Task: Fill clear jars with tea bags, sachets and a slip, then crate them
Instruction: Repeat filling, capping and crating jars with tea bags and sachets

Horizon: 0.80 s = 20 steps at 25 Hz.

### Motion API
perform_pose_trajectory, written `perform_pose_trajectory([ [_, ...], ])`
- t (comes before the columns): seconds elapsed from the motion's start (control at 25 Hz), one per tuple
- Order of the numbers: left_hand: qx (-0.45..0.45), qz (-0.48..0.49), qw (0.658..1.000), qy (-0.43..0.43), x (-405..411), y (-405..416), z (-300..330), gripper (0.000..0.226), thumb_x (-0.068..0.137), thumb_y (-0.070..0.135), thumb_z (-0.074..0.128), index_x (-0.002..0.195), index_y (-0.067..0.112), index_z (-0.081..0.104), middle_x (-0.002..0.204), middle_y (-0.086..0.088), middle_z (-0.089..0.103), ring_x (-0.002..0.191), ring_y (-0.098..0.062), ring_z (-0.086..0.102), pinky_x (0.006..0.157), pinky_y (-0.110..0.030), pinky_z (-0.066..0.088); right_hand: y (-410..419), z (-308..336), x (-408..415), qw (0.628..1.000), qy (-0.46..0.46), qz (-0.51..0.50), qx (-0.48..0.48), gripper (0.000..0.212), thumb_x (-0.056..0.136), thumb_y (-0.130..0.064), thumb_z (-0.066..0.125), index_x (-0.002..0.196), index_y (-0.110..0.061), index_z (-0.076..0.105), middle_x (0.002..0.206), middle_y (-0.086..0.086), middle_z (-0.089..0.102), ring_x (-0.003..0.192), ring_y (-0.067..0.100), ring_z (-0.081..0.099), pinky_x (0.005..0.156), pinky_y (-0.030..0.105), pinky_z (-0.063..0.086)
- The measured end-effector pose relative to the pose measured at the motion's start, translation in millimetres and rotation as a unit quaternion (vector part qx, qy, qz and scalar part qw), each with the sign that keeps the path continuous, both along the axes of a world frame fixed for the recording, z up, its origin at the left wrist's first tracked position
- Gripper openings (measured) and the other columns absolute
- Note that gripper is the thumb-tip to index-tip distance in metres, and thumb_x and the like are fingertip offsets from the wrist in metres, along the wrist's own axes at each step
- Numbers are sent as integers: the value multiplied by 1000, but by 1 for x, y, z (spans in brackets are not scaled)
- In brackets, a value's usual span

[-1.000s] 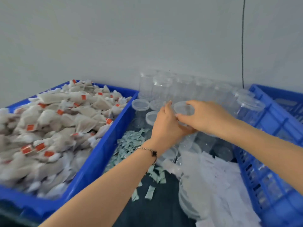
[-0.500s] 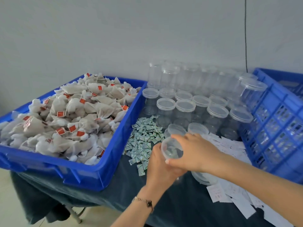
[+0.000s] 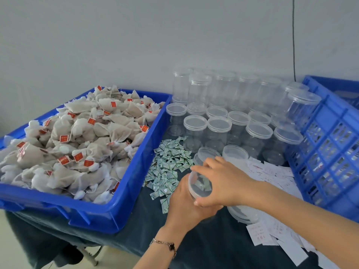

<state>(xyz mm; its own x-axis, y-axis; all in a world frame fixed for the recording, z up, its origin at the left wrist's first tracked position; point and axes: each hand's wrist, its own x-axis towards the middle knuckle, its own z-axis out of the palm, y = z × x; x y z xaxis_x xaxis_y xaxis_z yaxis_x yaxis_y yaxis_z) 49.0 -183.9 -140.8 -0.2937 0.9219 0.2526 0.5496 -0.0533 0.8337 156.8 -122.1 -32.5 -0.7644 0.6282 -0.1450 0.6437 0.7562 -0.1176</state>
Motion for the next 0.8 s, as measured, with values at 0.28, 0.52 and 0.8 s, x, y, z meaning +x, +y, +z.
perform_pose_trajectory([
  [0.28,4,20,998,-56,1,2,-4,74,44,64,80,104,58,38,107,24,51,95,3,58,75,-29,55,-5,28,-20,999,25,17,-25,62,81,-64,51,137,-39,40,145,-7,37,138,19,25,106,44,31],
  [0.52,-22,30,998,-59,0,2,-6,83,40,69,78,103,66,25,107,21,53,98,2,56,80,-29,52,0,33,-28,986,-161,19,-28,64,71,-38,70,127,-33,40,101,-3,48,87,16,48,64,31,41],
  [0.8,-13,14,997,-68,2,2,-8,80,44,68,80,102,70,26,111,17,55,101,-2,59,82,-31,54,-5,21,-26,986,-135,-81,62,81,74,-83,36,139,-35,30,134,5,49,115,27,50,79,37,43],
])
